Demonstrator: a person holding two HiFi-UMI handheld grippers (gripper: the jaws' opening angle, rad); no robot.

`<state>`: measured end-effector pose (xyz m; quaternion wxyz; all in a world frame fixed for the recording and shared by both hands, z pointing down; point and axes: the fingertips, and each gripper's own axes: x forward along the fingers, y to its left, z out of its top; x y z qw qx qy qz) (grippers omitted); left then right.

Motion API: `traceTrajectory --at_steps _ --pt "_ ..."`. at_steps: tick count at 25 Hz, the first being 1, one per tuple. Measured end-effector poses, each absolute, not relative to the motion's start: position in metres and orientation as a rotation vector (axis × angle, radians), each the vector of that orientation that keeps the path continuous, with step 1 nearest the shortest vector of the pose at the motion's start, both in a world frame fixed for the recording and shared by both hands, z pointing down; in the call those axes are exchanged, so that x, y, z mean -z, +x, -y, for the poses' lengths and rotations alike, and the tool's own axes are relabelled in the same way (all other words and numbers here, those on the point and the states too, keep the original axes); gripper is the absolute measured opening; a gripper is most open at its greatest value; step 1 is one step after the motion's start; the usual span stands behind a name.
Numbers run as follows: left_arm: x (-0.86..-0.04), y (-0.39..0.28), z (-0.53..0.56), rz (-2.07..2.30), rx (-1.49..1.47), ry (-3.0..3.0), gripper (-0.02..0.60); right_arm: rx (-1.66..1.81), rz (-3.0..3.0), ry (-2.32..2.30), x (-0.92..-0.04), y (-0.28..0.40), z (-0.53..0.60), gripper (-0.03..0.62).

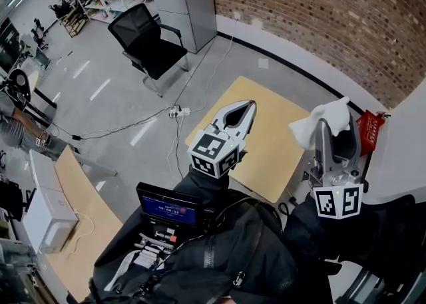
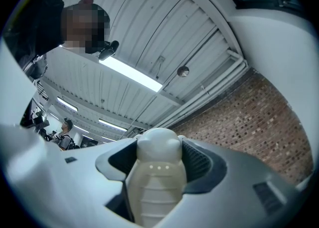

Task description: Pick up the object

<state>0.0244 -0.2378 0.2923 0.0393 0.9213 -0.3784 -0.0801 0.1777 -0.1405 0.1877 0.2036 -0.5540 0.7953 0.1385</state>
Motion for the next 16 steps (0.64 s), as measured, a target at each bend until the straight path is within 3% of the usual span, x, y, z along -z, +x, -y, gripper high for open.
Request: traceTrajectory --at_steps 16 --pt "-0.2993 0.0334 0.2422 1.159 0.221 2.823 0.000 -0.389 -2.230 -1.547 -0.1926 0.1841 0.1448 0.293"
